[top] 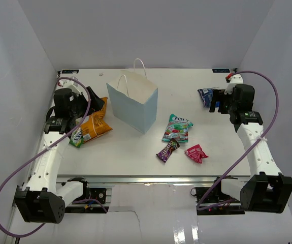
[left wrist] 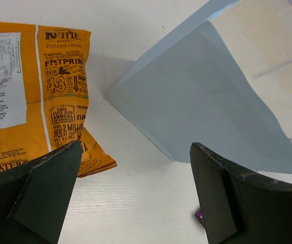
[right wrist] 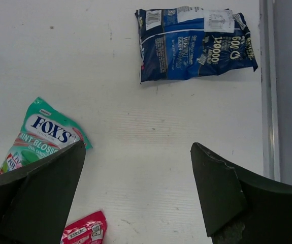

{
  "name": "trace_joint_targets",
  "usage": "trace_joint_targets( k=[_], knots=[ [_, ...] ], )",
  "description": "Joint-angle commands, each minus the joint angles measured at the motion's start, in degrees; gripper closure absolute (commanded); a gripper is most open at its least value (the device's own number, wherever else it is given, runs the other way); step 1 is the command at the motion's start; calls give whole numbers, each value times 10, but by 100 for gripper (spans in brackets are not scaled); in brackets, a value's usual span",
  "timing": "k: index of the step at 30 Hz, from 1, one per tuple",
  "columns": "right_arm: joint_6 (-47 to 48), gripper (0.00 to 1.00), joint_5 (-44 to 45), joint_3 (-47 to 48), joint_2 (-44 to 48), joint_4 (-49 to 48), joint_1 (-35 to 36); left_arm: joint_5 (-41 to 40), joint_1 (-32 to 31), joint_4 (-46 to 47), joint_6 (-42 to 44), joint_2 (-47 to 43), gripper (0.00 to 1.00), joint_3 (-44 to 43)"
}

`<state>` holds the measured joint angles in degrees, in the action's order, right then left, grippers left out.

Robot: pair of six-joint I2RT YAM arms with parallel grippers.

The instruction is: Place the snacks into the paper bag

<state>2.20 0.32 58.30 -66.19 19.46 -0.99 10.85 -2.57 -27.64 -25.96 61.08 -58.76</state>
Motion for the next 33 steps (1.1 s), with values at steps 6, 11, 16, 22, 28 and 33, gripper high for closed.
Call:
trace_joint_targets(
  k=[6, 11, 16, 22, 28, 33],
  knots=[
    [213, 10, -231, 51, -16, 65, 0, -71, -1, -55, -4, -7, 2, -44],
    [326, 10, -355, 85, -63, 184, 1, -100, -1, -93, 6, 21, 2, -62],
    [317, 10, -385, 96, -105, 217, 1, -118, 0, -116, 2, 62, 3, -83],
    [298, 10, -405, 94, -112, 203, 1, -112, 0, -116, 3, 81, 5, -67],
    [292, 10, -389, 95, -116, 201, 1, -109, -1, -109, 12, 88, 5, -50],
    [281, 10, -386, 95, -117, 201, 0, -119, 0, -87, 30, 102, 5, -35]
  ],
)
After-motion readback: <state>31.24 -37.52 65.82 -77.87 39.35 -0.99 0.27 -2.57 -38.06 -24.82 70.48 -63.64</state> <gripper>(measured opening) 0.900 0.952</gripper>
